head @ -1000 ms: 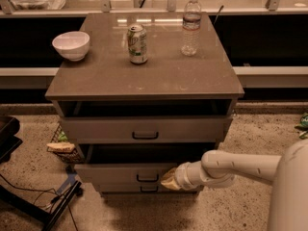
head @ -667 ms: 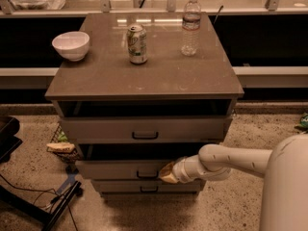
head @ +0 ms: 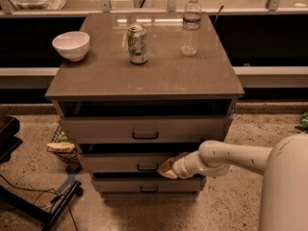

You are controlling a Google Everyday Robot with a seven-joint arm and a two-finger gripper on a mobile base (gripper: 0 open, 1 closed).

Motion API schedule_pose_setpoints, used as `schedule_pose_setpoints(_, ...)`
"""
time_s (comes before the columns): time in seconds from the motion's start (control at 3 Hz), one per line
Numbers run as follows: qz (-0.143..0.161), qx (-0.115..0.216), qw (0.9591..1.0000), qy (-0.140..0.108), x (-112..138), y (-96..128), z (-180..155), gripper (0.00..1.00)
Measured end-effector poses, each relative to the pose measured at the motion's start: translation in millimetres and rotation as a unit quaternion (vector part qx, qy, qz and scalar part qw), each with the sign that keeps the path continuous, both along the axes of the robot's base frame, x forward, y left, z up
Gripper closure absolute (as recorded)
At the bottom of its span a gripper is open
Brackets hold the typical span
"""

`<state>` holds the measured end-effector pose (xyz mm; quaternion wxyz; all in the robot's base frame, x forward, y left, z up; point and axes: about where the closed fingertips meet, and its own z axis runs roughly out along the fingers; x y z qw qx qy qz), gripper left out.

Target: Close middle drawer

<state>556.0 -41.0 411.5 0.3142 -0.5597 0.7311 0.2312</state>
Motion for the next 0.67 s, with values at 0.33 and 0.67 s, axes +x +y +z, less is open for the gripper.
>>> schedule_pose_setpoints(0.33,-0.002,0.011,0.9998,-0.014,19.9,1.1,11.3,1.00)
schedule_pose_setpoints(0.67,-0.002,0.011,0.9998,-0.014,19.9,1.2,11.3,1.00)
